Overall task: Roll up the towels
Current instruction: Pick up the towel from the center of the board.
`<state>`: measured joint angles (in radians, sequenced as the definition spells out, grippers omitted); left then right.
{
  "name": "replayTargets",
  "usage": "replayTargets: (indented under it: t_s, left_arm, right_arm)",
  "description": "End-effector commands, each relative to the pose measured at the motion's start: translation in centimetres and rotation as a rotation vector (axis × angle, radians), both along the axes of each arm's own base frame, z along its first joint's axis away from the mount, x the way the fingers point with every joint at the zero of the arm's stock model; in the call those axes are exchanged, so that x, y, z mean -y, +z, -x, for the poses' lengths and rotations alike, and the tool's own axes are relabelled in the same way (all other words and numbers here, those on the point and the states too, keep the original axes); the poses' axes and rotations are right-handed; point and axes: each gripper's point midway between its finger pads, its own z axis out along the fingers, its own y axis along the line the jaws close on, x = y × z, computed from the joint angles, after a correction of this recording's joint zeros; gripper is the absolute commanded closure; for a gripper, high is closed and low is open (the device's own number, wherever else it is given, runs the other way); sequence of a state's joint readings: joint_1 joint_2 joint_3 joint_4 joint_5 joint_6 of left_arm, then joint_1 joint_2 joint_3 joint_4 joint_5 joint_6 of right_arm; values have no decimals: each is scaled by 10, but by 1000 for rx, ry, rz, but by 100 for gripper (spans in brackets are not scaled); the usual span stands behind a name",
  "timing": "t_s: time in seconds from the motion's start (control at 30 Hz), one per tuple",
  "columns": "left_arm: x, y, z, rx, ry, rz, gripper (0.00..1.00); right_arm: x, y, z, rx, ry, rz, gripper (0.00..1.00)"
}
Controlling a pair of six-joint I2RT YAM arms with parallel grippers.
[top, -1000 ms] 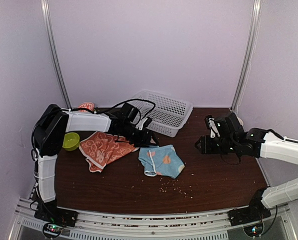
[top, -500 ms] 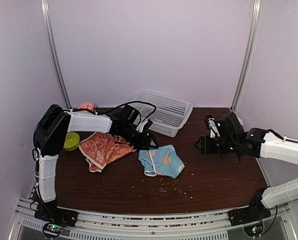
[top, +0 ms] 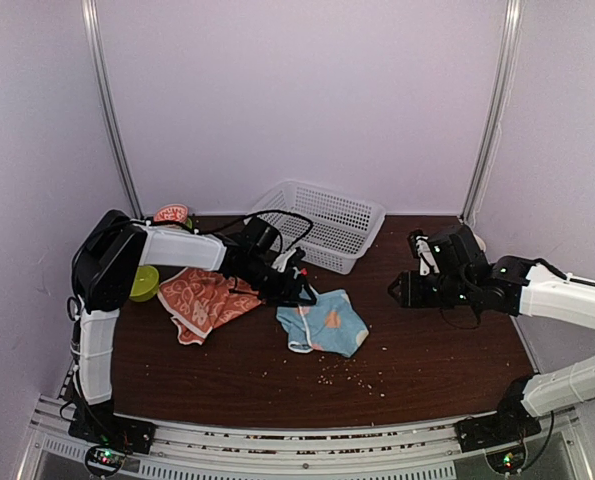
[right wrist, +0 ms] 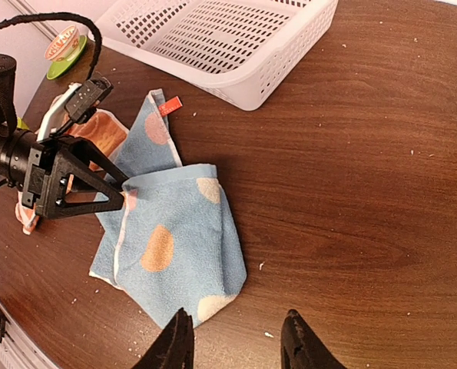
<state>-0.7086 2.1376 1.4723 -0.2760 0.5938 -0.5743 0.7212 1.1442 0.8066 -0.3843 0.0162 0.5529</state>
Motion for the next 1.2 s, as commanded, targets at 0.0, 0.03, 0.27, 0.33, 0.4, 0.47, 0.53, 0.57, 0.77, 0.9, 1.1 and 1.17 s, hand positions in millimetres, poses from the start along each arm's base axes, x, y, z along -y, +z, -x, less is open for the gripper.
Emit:
replayTargets:
  t_s: [0.0, 0.03, 0.27, 0.33, 0.4, 0.47, 0.53, 0.57, 0.77, 0.9, 1.1, 1.17]
  left_arm:
    - [1, 15, -2, 69, 3, 36, 28]
    - [1, 18, -3, 80, 6, 40, 23]
    - [7, 15, -7, 69, -3, 40, 18]
    - [8, 12, -7, 61, -6, 45, 20]
    - [12, 15, -7, 62, -13, 70, 25]
    - [16, 21, -6, 64, -21, 97, 30]
    - [19, 25, -7, 66, -28, 117, 36]
    - [20, 25, -8, 65, -29, 120, 38]
    - [16, 13, -6, 51, -30, 87, 29]
    - [14, 4, -2, 34, -33, 74, 27]
    - [16, 4, -1, 25, -38, 97, 49]
    - [17, 5, -1, 27, -41, 99, 58]
  right_arm:
    - [4, 2, 1, 12, -10, -16, 60]
    - [5, 1, 1, 12, -11, -14, 60]
    - [3, 1, 0, 11, -10, -21, 60]
    - [4, 1, 0, 13, -11, -17, 60]
    - [5, 0, 0, 10, -13, -13, 60]
    - [4, 0, 0, 8, -11, -13, 60]
    - [3, -2, 0, 5, -9, -14, 60]
    - [2, -2, 0, 4, -8, -14, 60]
    - [2, 1, -2, 9, -8, -16, 60]
    - [2, -1, -1, 6, -8, -11, 60]
    - [2, -2, -1, 2, -6, -10, 60]
    - [2, -1, -2, 3, -8, -8, 60]
